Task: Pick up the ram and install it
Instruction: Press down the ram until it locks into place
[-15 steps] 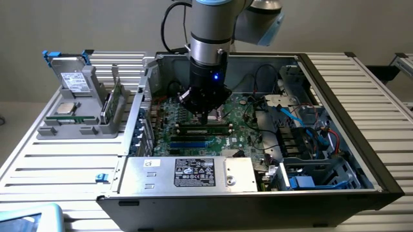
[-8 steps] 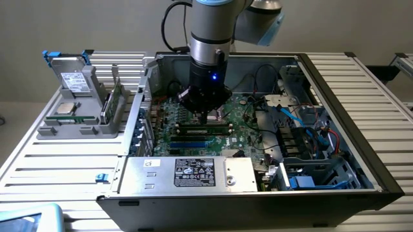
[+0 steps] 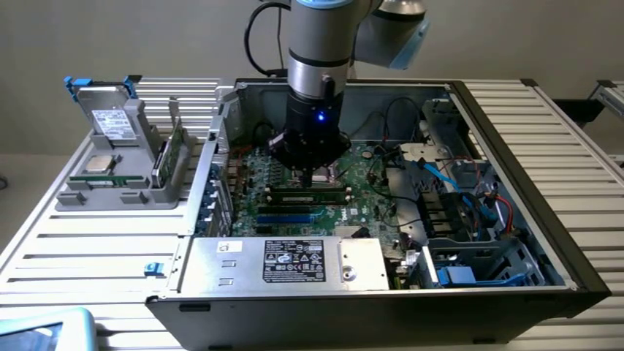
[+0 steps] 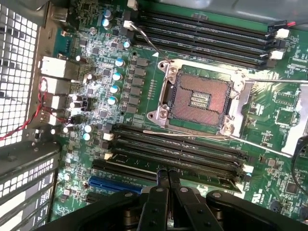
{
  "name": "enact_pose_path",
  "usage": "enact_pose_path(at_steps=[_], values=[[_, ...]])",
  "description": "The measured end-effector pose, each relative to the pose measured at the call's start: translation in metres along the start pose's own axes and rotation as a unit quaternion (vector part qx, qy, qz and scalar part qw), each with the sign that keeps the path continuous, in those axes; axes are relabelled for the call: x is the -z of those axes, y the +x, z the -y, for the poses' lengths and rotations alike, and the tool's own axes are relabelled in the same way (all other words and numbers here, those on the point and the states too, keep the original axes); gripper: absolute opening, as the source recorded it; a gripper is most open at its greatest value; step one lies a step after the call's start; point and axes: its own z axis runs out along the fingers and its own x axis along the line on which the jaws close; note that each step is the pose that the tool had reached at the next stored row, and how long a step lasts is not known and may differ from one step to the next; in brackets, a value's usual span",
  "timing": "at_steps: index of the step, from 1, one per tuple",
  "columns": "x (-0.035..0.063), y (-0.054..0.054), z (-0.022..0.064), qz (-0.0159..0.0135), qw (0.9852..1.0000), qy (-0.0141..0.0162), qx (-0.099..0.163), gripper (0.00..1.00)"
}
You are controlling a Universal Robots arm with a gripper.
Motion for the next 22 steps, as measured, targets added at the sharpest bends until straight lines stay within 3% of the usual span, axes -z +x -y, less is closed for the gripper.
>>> enact_pose_path(at_steps=[11,22], values=[[0.0,0.0,0.0,-0.0015,0.998,-0.0043,-0.063,0.11],[0.0,0.0,0.0,-0.0029,0.9928,-0.0082,-0.12,0.11]])
